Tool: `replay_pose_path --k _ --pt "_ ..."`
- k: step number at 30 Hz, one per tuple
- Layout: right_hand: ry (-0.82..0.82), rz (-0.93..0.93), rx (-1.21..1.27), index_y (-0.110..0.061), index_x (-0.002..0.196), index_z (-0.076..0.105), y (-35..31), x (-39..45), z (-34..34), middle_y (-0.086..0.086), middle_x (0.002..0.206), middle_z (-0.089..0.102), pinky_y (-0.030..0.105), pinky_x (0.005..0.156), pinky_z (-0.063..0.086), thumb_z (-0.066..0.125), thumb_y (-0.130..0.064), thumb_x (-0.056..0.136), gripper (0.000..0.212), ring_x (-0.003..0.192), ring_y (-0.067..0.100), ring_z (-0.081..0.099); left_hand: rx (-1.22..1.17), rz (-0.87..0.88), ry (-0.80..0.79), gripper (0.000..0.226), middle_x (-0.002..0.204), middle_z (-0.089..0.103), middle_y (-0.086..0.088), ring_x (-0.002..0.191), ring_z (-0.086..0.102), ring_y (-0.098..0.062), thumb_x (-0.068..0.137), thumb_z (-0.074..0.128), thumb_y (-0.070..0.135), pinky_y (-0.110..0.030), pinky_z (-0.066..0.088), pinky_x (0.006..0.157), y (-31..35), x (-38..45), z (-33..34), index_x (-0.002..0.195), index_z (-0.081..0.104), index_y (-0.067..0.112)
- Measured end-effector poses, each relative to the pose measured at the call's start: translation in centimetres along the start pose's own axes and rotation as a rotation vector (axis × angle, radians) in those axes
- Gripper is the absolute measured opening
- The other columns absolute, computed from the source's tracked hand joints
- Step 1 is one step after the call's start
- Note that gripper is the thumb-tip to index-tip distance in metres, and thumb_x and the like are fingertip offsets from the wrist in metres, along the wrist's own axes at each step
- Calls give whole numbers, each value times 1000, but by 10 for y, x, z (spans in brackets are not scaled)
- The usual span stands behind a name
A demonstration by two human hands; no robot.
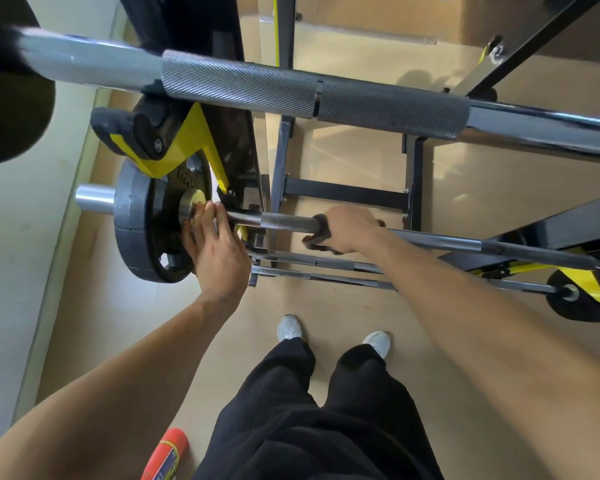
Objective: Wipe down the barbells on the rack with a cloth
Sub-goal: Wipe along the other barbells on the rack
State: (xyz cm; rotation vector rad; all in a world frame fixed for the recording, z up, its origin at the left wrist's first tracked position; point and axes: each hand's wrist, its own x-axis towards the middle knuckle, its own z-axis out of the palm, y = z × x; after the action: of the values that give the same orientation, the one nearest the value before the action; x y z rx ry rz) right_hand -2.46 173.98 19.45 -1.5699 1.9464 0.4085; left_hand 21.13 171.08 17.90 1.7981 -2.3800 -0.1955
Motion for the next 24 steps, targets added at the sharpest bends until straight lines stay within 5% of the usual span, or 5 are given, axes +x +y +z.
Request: replay_pose_path --k 9,12,16,20,24 --pt "328 -191 577 -16 135 56 -79 -38 3 5 131 62 39 110 41 65 -5 89 47 124 22 54 19 22 -80 67 153 31 -15 148 17 -31 90 54 15 -46 3 122 3 0 -17 150 27 5" --pt "282 -218 833 -18 122 64 -51 -83 -6 1 109 70 27 89 52 58 -13 97 26 100 9 63 -124 -52 -84 55 147 39 -14 141 28 -31 88 57 12 -47 15 121 18 3 -34 141 41 7" --pt "330 -224 1096 -8 100 66 -26 -144 -49 9 94 70 41 82 53 50 -34 101 31 90 17 64 -471 62 114 28 108 61 -9 101 56 -25 85 47 -1 -44 53 86 53 -6 -73 104 65 7" --pt "646 -395 1178 -5 97 67 -20 -195 -122 17 95 71 49 85 51 49 -26 100 28 94 26 66 -627 349 381 24 79 62 -12 75 58 -26 85 42 -6 -33 44 59 86 -5 -127 77 64 0" --pt "1099 -652 965 -1 109 60 -17 -214 -187 9 98 67 29 79 50 46 -17 101 23 95 15 64 -701 500 708 24 72 57 -19 74 50 -29 71 45 -23 -29 38 69 104 10 -188 70 59 -3"
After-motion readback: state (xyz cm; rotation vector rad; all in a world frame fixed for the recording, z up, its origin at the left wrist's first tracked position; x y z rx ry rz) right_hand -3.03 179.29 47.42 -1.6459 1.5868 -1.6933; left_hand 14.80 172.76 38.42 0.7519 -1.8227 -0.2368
